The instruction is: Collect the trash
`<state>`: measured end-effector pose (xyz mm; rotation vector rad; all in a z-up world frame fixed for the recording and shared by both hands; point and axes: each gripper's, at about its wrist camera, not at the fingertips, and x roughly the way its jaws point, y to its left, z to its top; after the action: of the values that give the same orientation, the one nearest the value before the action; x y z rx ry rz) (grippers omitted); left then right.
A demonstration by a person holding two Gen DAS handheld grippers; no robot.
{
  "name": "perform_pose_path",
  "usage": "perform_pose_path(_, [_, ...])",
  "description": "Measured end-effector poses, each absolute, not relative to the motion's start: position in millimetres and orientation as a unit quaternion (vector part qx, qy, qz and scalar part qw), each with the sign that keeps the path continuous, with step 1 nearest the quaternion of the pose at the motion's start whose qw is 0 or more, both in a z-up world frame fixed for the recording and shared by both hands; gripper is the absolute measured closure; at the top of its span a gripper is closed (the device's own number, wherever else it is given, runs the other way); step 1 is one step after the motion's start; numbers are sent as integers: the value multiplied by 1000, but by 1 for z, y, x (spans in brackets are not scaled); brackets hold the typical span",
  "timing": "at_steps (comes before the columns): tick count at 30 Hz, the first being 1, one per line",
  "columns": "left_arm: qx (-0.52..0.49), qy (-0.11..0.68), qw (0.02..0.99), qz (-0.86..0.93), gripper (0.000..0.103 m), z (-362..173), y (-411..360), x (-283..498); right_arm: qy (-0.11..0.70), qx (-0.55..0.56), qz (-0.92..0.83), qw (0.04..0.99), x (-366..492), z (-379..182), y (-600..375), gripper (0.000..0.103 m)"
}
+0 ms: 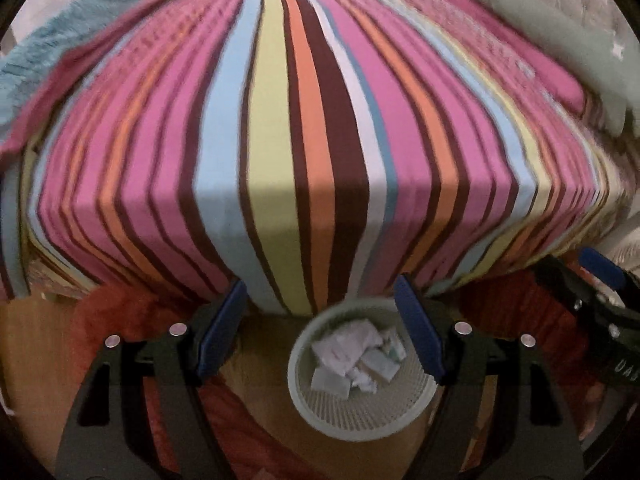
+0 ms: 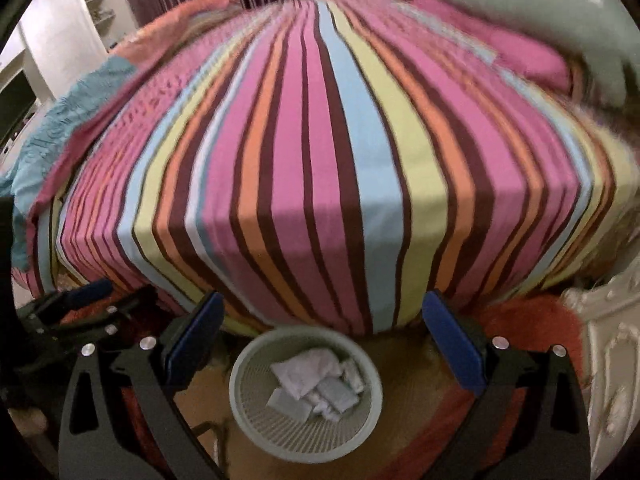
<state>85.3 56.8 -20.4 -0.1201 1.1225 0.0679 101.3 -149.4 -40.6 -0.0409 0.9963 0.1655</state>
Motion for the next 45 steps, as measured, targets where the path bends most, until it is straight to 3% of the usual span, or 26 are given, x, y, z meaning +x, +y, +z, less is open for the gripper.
perform_pose_path(18, [-45,441,896,33,29,54,44,59,357,-34,74,931,68,23,-154,8])
perform_pose_path(45, [-21,418,907,44,28,68,34,52,350,-20,67,934,61,25,-155,8])
